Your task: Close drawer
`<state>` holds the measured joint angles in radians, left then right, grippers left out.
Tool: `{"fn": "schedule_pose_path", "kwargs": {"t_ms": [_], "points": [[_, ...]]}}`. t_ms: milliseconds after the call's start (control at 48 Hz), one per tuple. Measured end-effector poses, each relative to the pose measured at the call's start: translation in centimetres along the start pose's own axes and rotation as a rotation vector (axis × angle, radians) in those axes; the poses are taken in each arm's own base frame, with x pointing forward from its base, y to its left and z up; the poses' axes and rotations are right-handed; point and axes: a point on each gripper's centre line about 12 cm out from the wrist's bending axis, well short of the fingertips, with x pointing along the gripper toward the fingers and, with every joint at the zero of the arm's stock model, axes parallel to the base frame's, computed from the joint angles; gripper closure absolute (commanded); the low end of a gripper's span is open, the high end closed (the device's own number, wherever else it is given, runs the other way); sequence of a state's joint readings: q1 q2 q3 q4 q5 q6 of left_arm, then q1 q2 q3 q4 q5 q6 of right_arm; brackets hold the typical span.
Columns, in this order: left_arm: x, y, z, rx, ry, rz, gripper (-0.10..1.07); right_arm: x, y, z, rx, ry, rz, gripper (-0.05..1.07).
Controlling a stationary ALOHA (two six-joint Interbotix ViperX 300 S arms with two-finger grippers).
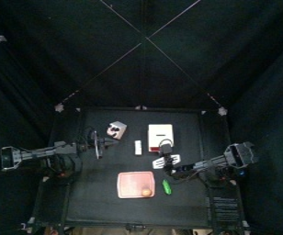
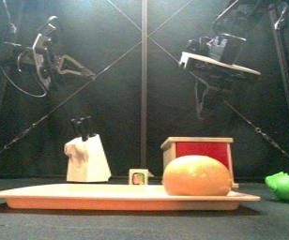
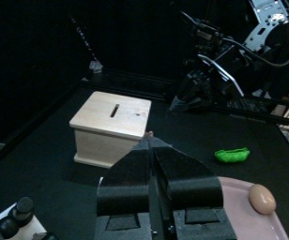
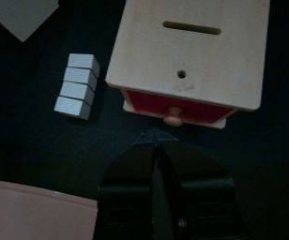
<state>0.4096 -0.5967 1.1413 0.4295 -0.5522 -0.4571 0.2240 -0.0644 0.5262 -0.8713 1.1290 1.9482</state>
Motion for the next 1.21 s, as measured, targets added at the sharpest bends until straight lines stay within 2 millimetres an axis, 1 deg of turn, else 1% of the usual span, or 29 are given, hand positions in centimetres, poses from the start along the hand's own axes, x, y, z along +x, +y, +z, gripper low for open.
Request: {"fn": "schedule_pose_path", "kwargs": {"t_ms": [229, 312, 396, 542, 604, 688, 792, 938, 1062, 1104, 1208], "points": [[0.0, 0.1, 0.0, 0.0, 0.0, 0.002, 0.62, 0.3, -0.6, -0.5, -0.005, 0.019, -0.019, 0.81], [0.1, 0.1, -0.2, -0.002, 0.007, 0.002, 0.59, 0.5, -0.9, -0.7, -0.015, 0.016, -0.031, 0.81], [0.4, 0.2, -0.6, -0.013, 0.026, 0.007, 0.54, 0.7, -1.2, -0.8, -0.025, 0.009, -0.043, 0.81], [1.4, 0.6, -1.5, -0.031, 0.064, 0.016, 0.4, 1.0, -1.7, -1.0, -0.043, -0.001, -0.057, 0.81], [2.0, 0.7, -1.7, -0.038, 0.08, 0.019, 0.37, 1.1, -1.9, -1.2, -0.057, -0.008, -0.063, 0.81], [3.2, 1.0, -1.3, -0.054, 0.076, 0.026, 0.37, 1.1, -2.2, -1.4, -0.064, -0.021, -0.07, 0.79], [4.9, 1.7, -1.0, -0.094, 0.071, 0.051, 0.38, 1.1, -2.6, -1.4, -0.067, -0.033, -0.091, 0.75], [8.6, 2.9, -0.5, -0.174, 0.06, 0.099, 0.38, 1.1, -2.6, -1.6, -0.064, -0.027, -0.096, 0.67], [11.9, 3.6, -0.4, -0.186, 0.057, 0.104, 0.38, 1.1, -2.7, -1.7, -0.058, -0.014, -0.105, 0.62], [13.1, 3.8, -0.5, -0.188, 0.06, 0.104, 0.38, 1.1, -2.8, -1.8, -0.053, -0.005, -0.109, 0.6], [15.2, 4.2, -1.3, -0.186, 0.088, 0.105, 0.38, 1.1, -3.0, -2.2, -0.037, 0.026, -0.126, 0.58]]}}
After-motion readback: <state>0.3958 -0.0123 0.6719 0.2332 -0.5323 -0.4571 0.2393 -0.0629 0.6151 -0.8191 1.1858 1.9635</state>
